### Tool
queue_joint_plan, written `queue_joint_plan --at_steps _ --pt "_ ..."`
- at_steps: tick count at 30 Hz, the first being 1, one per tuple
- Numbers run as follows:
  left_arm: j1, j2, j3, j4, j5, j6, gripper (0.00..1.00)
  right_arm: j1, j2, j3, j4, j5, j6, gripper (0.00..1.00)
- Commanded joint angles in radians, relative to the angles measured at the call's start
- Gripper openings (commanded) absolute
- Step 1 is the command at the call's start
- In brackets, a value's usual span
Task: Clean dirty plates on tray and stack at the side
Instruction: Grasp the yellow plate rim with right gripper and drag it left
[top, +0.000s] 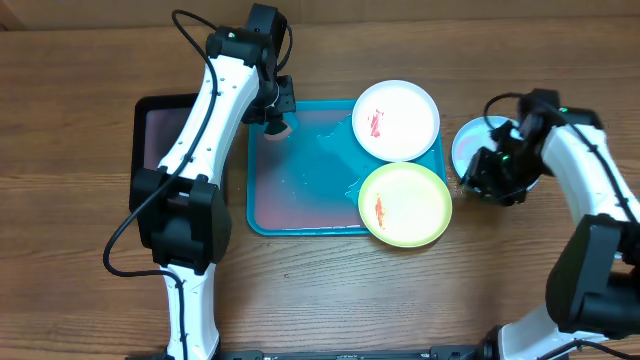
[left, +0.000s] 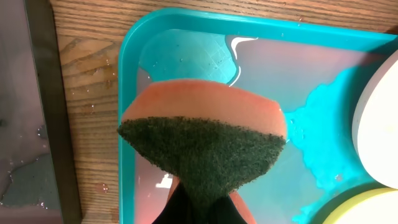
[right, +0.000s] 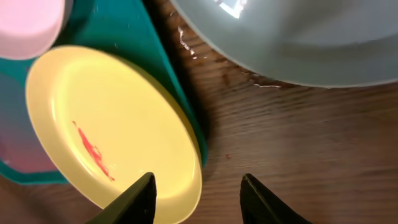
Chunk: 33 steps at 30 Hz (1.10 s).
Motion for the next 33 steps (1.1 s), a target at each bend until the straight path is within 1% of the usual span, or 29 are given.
queue_joint_plan --at_steps 1,4,8,10,17,19,20,24,27,33 --pt "-0.003 -0.004 0.013 0.003 0.000 0.027 0.04 0.050 -0.014 -0.061 0.051 0.013 -0.042 0.44" --pt "-0.003 -0.004 0.013 0.002 0.000 0.027 0.04 0.087 -0.014 -0.112 0.122 0.024 -0.042 0.41" --pt "-0.003 -0.004 0.013 0.001 0.000 0.027 0.04 0.116 -0.014 -0.158 0.186 0.025 -0.042 0.36" --pt "-0.003 -0.004 0.012 -0.002 0.000 0.027 0.04 0.119 -0.014 -0.168 0.195 0.031 -0.042 0.30" --pt "-0.003 -0.004 0.013 -0.004 0.000 0.027 0.04 0.119 -0.014 -0.168 0.183 0.043 -0.042 0.19" --pt "-0.003 -0.004 0.013 -0.004 0.000 0.027 0.04 0.119 -0.014 -0.168 0.177 0.043 -0.042 0.10" --pt "-0.003 -0.004 0.013 -0.004 0.000 0.027 0.04 0.120 -0.014 -0.168 0.173 0.043 -0.042 0.04" --pt "-0.003 -0.004 0.013 -0.007 0.000 0.027 0.04 0.137 -0.014 -0.168 0.150 0.043 -0.042 0.04" --pt "-0.003 -0.004 0.013 -0.020 0.000 0.027 0.04 0.181 -0.014 -0.168 0.138 0.042 -0.028 0.04" --pt "-0.003 -0.004 0.013 -0.047 0.000 0.064 0.04 0.342 -0.014 -0.168 0.217 0.043 0.154 0.04"
